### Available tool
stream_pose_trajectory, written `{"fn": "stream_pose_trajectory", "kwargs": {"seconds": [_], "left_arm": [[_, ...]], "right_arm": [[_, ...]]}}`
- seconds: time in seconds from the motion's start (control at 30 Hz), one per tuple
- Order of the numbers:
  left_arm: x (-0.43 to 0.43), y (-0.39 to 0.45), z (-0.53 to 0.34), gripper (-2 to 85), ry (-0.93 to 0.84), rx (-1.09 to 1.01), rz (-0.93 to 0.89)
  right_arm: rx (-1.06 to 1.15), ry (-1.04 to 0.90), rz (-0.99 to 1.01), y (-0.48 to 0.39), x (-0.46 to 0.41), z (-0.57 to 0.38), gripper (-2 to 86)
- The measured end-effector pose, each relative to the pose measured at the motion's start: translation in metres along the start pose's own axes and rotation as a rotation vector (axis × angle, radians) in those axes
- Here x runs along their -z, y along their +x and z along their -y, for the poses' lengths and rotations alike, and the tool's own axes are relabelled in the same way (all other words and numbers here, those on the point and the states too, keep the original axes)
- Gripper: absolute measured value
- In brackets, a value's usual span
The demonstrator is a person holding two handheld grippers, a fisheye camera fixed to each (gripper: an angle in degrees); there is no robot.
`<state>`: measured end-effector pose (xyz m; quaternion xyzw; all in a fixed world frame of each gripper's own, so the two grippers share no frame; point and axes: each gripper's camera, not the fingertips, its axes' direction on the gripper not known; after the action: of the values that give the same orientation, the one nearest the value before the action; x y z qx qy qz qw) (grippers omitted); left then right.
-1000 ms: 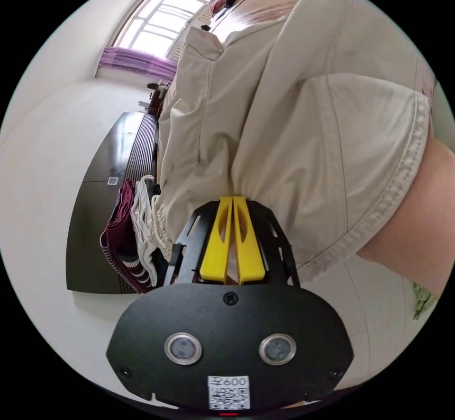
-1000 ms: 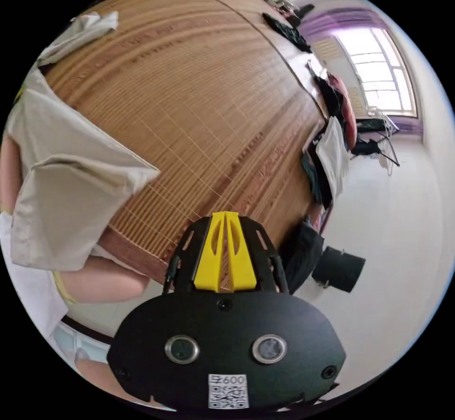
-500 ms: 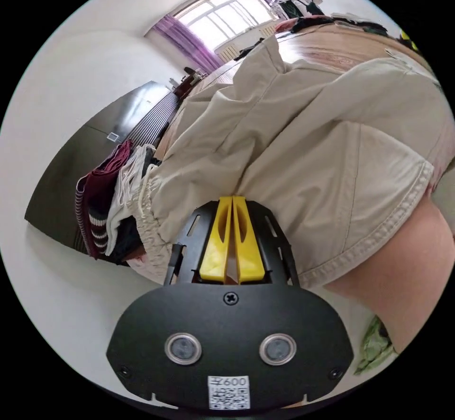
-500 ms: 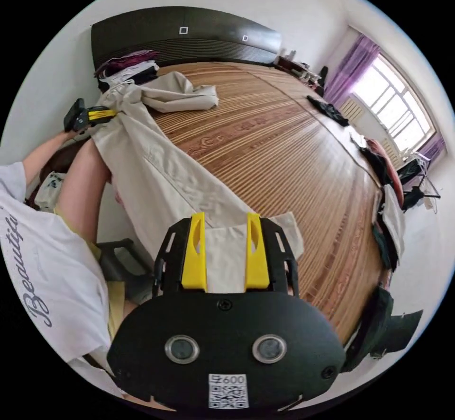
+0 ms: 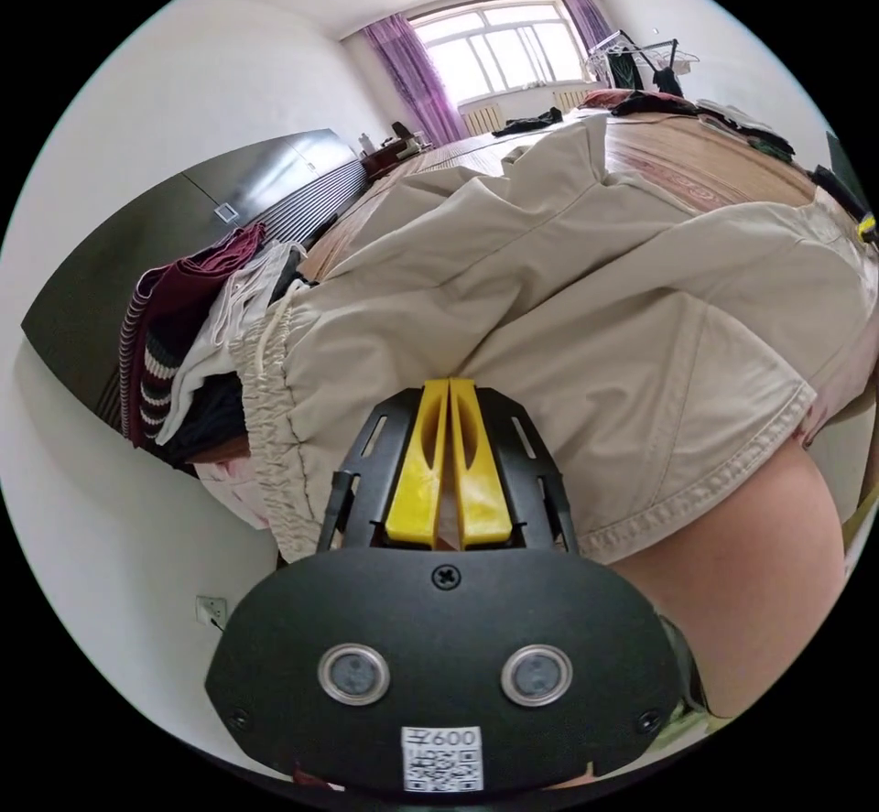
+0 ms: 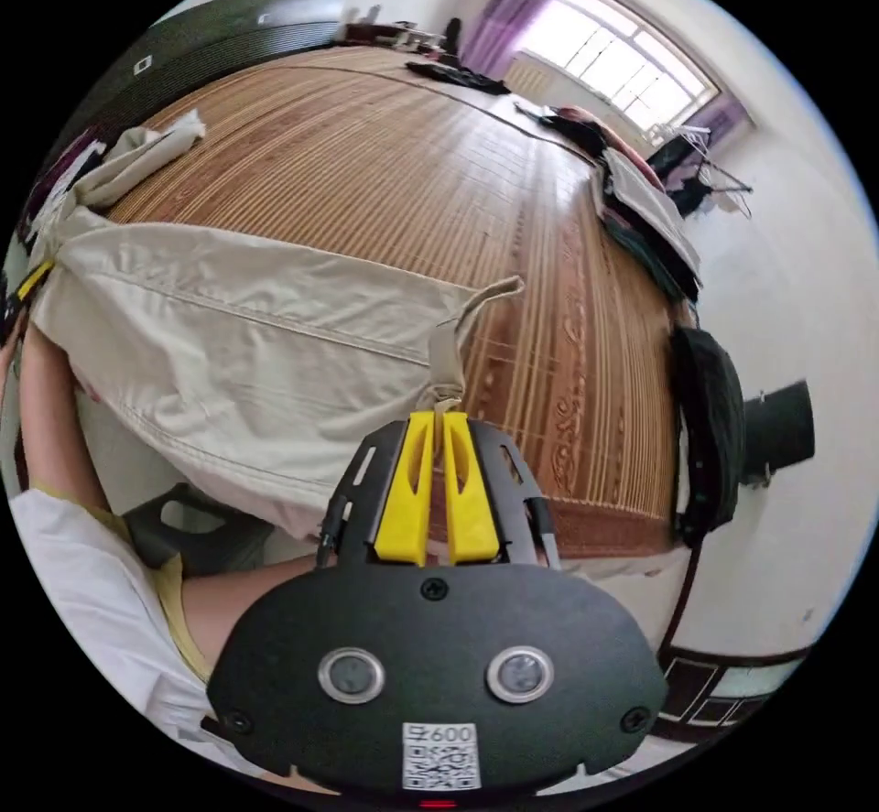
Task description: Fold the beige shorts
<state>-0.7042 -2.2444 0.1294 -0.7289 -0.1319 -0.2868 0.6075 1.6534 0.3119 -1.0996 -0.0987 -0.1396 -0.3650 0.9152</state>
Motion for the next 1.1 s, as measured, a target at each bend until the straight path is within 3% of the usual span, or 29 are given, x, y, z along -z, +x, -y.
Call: {"fn": "stream_pose_trajectory", "kwargs": {"seconds": [0.17,0.3,0.37,0.43,0.53,0.6,0.73,0.87,1.0,1.1], "left_arm": [[0.003,0.017,0.01,0.6,-0.035,-0.064,0.043],[0.01,0.029,0.034,0.9,-0.13,-0.175,0.058],[0.022,0.026,0.046,1.1,-0.126,-0.112,0.04],[0.049,0.024,0.057,1.5,-0.011,-0.022,0.051],[0.111,0.029,0.076,3.0,0.27,0.141,0.231],[0.133,0.03,0.116,7.9,0.371,0.17,0.006],[0.099,0.063,0.209,13.3,0.223,0.06,-0.265],[0.012,0.148,0.285,12.9,-0.043,-0.138,-0.234],[-0.067,0.195,0.307,4.1,-0.36,-0.18,-0.183],[-0.046,0.188,0.327,2.7,-0.27,-0.084,-0.186]], "right_arm": [[-0.249,0.024,-0.083,0.076,-0.02,-0.053,-0.8],[-0.189,0.173,-0.162,0.048,0.0,-0.069,-0.8],[-0.115,0.205,-0.158,0.024,0.005,-0.063,-0.8],[-0.048,0.218,-0.152,-0.001,0.006,-0.052,-0.8],[0.049,0.217,-0.12,-0.042,-0.002,-0.028,-0.8],[0.106,0.213,-0.056,-0.074,-0.016,-0.009,-0.8],[0.172,0.202,0.042,-0.118,-0.032,0.009,-0.8],[0.22,0.119,0.034,-0.145,-0.071,0.009,-0.8],[0.141,0.251,0.1,-0.122,-0.078,-0.023,-0.8],[0.068,0.304,0.193,-0.098,-0.087,-0.039,-0.8]]}}
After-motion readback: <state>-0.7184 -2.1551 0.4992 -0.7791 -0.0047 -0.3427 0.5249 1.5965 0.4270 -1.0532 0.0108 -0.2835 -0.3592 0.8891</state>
